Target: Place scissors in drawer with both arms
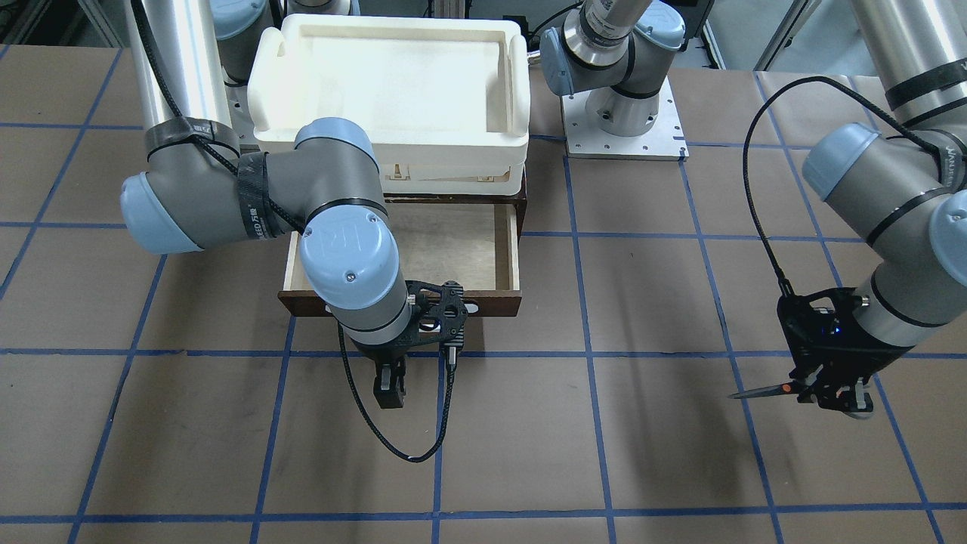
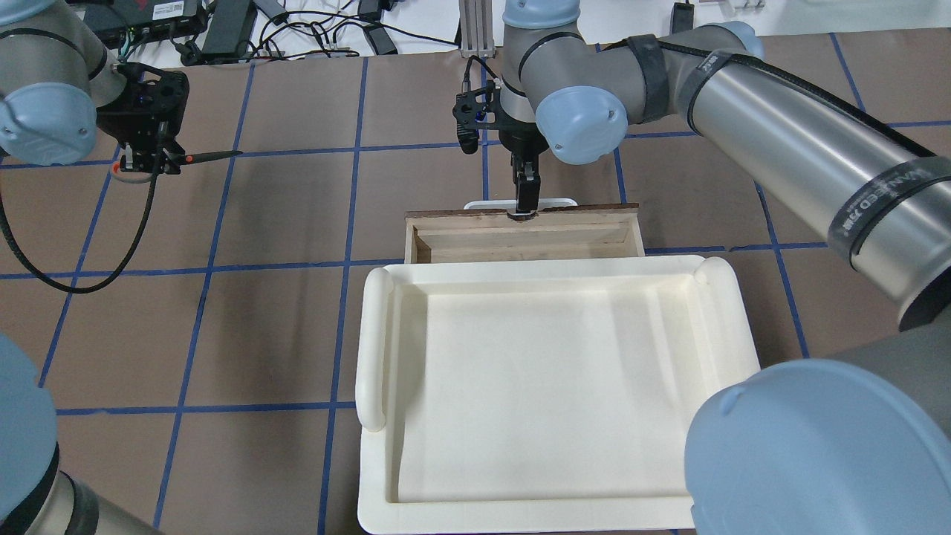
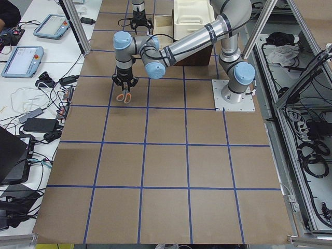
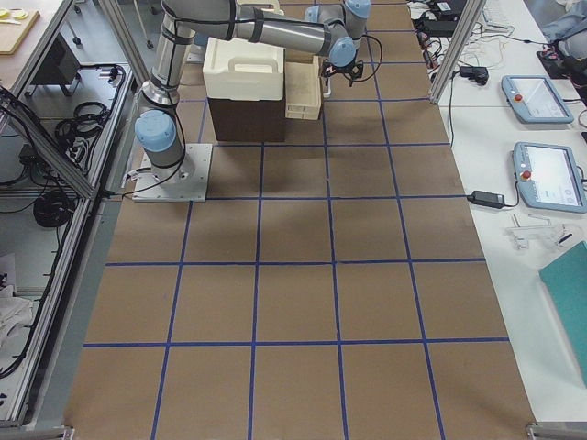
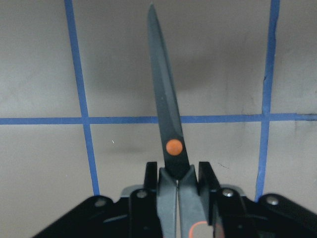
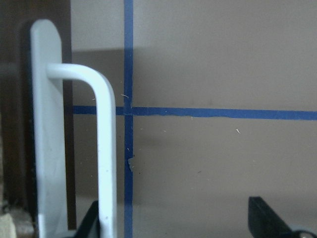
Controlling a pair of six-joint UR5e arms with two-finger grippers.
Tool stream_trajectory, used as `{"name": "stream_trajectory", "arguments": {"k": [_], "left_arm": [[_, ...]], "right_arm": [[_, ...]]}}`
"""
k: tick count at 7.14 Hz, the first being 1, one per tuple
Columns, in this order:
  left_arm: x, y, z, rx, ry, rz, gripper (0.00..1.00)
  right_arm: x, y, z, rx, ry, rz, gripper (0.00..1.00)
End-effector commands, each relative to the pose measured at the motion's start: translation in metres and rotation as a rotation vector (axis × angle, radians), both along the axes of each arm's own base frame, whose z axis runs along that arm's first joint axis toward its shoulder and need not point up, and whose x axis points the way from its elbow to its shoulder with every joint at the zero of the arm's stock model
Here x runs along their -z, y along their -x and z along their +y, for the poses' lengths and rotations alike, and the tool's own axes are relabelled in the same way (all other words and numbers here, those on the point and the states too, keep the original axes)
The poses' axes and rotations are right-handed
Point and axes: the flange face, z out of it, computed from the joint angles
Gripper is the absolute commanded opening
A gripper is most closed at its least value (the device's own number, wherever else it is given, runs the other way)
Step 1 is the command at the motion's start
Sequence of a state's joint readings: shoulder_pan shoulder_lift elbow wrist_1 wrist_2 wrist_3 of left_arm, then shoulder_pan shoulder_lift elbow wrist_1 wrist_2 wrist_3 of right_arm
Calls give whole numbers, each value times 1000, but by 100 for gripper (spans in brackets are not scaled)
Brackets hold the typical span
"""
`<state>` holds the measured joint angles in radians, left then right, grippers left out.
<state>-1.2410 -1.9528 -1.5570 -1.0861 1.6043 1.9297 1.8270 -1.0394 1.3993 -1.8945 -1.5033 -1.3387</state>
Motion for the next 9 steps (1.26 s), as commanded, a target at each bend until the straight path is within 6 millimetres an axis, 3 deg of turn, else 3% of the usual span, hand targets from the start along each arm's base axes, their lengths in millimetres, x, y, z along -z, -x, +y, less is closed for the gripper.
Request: {"name": "stream_trajectory", "arguments": {"k": [1,9], "left_arm": [[2,0,0,0,-3,1,0],[3,0,-1,1,-6,2,0]], "right_arm": [[1,-1,-6,-2,6,-2,100],[0,0,-19,-5,38,-12,100]]}}
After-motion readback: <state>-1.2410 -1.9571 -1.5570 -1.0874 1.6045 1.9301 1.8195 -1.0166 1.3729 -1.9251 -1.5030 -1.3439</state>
